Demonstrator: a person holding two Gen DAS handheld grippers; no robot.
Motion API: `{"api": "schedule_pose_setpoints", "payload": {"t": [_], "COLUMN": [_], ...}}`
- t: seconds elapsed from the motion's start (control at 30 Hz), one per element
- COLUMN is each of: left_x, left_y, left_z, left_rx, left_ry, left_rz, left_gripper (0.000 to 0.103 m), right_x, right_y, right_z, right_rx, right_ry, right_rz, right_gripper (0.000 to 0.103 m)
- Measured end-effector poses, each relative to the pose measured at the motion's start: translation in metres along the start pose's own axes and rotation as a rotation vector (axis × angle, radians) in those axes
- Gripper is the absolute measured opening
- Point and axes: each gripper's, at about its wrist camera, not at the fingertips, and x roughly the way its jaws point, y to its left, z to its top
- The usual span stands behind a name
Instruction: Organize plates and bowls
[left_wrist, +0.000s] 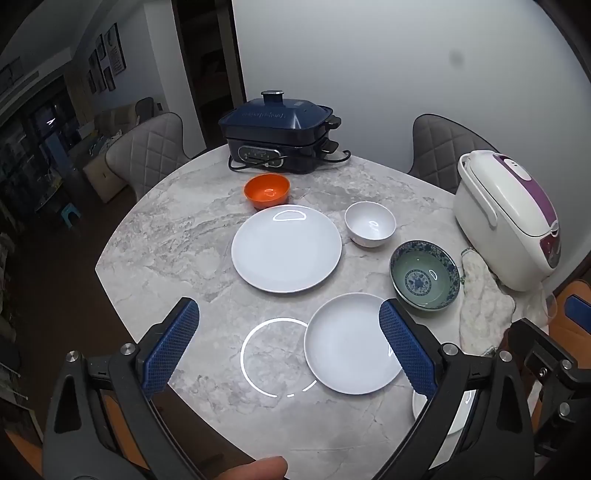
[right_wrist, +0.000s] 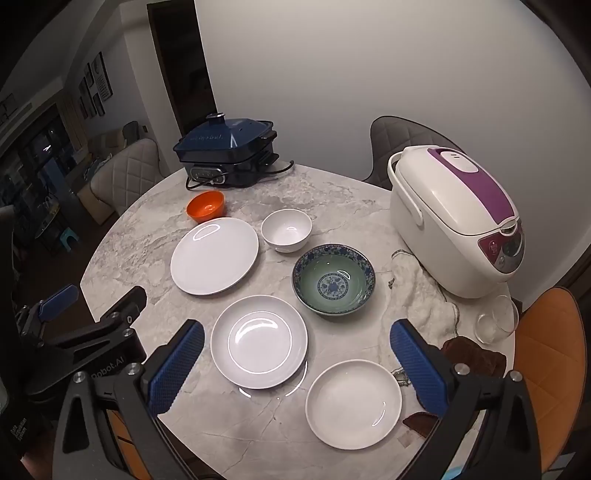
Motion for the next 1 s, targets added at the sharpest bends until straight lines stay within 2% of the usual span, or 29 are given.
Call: {"api": "schedule_pose_setpoints", "payload": {"t": [1.0], "left_x": [0.011], "left_y": [-0.003], "left_z": [-0.007], "left_rx": [-0.007], "left_ry": [0.019], "left_rz": [-0.007], "left_gripper": [0.099], "right_x": [0.008], "right_y": [0.005], "right_z": [-0.006], "right_rx": [-0.002], "right_ry": [0.008], "right_rz": [0.000], "right_gripper": [0.103]}}
